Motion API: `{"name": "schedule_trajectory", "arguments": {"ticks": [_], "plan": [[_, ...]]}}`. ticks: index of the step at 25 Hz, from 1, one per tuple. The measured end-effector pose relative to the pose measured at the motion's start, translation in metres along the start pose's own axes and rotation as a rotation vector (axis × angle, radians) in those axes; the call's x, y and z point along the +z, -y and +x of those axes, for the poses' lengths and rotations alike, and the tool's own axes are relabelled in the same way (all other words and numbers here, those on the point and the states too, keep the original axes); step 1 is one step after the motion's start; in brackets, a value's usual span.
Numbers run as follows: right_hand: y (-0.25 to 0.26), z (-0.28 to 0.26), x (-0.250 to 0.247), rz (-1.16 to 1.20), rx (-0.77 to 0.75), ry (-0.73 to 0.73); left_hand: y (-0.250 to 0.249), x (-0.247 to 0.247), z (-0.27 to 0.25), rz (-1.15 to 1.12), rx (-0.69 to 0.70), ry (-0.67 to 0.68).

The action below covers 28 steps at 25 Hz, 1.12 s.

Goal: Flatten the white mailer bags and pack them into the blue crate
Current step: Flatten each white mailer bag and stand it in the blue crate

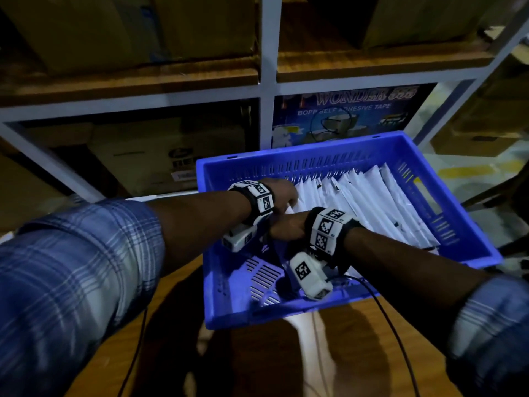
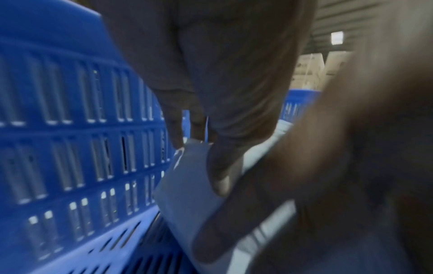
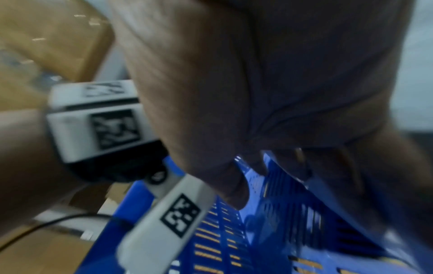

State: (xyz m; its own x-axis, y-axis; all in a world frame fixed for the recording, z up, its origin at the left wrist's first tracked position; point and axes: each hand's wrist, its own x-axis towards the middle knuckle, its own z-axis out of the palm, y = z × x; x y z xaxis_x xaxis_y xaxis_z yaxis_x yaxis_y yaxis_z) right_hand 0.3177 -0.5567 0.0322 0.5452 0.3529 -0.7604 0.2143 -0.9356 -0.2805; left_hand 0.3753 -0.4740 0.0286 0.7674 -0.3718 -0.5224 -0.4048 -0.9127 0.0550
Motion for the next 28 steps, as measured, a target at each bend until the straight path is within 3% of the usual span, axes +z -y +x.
{"name": "schedule_trajectory", "arguments": {"ticks": [4, 7, 13, 15, 18, 20, 24, 28], "plan": [[-0.005, -0.007, -0.005, 0.172, -0.055, 0.057, 0.004, -0.018, -0.001, 0.087, 0.02, -0.088], [-0.005, -0.023, -0.008, 0.303, -0.019, 0.03, 0.008, -0.009, 0.012, 0.149, -0.029, 0.147], [-0.01, -0.025, -0.006, 0.365, 0.048, 0.002, 0.02, 0.03, 0.077, 0.237, 0.055, 0.402], [-0.015, -0.031, -0.007, 0.359, 0.043, 0.011, 0.033, 0.057, 0.113, 0.258, 0.085, 0.378], [-0.026, -0.034, -0.009, 0.34, 0.052, -0.033, 0.017, 0.032, 0.063, 0.313, 0.064, 0.268], [-0.028, -0.033, -0.01, 0.322, 0.051, -0.042, 0.008, 0.024, 0.041, 0.281, 0.041, 0.282], [-0.023, -0.038, -0.009, 0.452, 0.041, -0.005, 0.007, 0.02, 0.027, 0.206, 0.018, 0.292], [-0.019, -0.047, -0.009, 0.546, 0.063, -0.045, 0.018, 0.018, 0.026, 0.159, 0.082, 0.288]]}}
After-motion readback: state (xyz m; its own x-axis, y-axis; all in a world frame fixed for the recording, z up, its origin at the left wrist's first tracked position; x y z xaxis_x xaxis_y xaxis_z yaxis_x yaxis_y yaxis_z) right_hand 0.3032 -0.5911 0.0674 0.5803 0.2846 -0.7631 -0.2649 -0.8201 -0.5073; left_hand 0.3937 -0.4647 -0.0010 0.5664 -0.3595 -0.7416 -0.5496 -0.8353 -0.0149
